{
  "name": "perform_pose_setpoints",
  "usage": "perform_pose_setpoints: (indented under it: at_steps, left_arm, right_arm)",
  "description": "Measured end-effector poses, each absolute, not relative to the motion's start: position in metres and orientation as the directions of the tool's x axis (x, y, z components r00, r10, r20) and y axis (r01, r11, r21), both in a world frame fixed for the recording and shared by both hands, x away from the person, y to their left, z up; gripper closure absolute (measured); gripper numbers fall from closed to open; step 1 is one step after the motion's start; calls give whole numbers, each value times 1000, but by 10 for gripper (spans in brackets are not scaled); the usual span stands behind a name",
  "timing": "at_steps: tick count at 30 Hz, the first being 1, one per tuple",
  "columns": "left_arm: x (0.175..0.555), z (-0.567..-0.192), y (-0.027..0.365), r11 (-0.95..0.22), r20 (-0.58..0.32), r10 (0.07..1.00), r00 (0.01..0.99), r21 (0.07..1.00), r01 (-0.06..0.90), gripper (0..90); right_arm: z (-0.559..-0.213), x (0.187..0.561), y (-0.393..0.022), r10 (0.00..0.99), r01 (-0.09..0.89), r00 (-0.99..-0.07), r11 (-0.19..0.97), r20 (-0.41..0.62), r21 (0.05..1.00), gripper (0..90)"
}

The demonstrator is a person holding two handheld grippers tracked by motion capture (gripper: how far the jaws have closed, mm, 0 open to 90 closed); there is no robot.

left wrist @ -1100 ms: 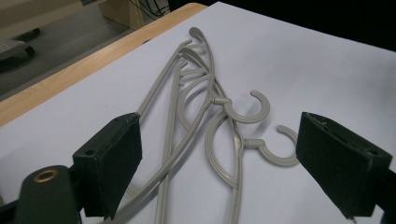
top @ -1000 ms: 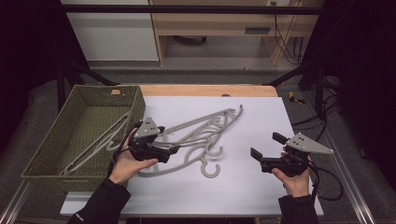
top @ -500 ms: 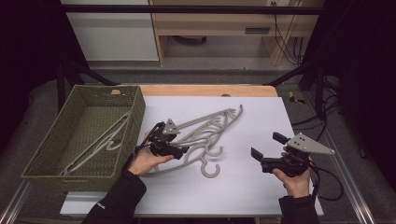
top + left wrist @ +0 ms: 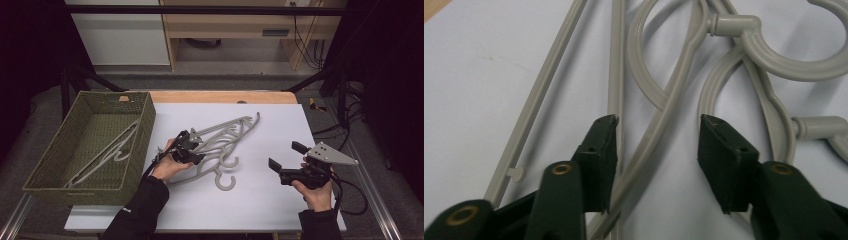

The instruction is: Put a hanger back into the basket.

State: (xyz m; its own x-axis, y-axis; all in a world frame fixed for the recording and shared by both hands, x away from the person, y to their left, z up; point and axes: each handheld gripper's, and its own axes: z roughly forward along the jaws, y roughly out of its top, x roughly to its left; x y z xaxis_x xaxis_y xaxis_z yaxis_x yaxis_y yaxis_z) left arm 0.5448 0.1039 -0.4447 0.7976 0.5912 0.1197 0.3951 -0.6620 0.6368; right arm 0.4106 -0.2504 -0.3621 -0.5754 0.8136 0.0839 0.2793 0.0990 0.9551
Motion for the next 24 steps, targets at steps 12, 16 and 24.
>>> perform_pose_setpoints:
  at_steps: [12, 16, 24]
  left_arm:
    - [548, -454, 103, -703, 147, 567, 811, 600, 382, 696]
    - [549, -455, 102, -706, 146, 567, 811, 593, 387, 691]
    - [543, -452, 100, -748, 169, 516, 840, 566, 346, 728]
  right_arm:
    - [-362, 411, -251, 816, 278, -573, 99, 82, 956, 20]
    - [-362, 411, -251, 815, 277, -574, 97, 84, 956, 20]
    - [-362, 411, -250, 815, 279, -574, 102, 81, 955, 20]
